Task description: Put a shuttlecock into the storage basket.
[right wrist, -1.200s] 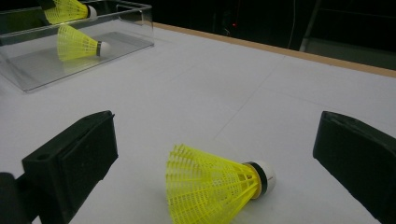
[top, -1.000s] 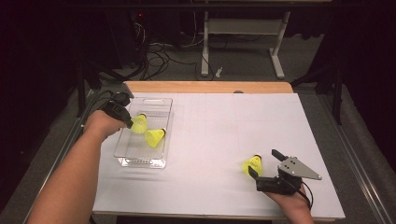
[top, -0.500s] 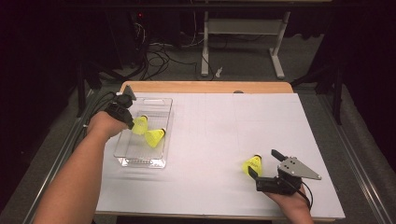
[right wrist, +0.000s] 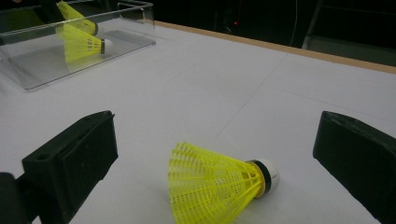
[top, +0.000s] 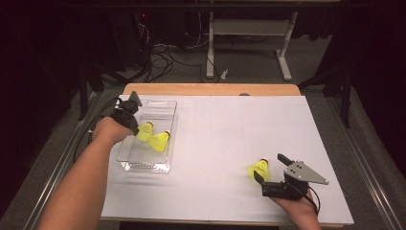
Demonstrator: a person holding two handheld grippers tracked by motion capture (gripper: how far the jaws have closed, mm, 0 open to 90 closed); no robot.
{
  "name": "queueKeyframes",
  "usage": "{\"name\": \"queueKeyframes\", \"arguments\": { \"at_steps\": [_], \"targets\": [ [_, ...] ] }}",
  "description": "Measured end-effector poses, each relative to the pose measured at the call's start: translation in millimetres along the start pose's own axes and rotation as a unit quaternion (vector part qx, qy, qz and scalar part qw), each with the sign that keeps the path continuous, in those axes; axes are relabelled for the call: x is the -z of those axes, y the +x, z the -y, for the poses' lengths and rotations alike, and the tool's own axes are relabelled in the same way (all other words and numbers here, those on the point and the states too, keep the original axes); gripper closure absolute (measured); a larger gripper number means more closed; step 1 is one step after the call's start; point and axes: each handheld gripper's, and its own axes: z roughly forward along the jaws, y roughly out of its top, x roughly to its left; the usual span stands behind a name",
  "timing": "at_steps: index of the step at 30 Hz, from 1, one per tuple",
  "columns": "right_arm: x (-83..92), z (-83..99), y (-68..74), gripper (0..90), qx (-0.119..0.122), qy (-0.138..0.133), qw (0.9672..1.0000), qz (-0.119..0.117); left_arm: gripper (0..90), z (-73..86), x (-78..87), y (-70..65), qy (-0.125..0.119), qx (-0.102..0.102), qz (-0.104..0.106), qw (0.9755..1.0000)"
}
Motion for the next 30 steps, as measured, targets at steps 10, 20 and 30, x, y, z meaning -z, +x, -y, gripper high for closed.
{"name": "queueKeyframes", "arguments": {
  "at_steps": [10, 20, 30],
  "targets": [
    [0.4, 0.1, 0.0, 0.5, 0.000, -0.001, 1.0000, 0.001, 89.0, 2.9, -2.6, -3.9, -0.001, 0.029, -0.013, 0.9995],
    [0.3, -0.2, 0.4, 0.4, 0.001, 0.000, 1.0000, 0.000, 87.0, 1.3, -1.5, 1.2, 0.004, 0.015, -0.003, 0.9999],
    [0.3, -0.1, 0.5, 0.4, -0.002, 0.000, 1.0000, 0.000, 86.1, 3.8, -1.0, -1.0, 0.004, 0.020, -0.007, 0.9998]
  ]
}}
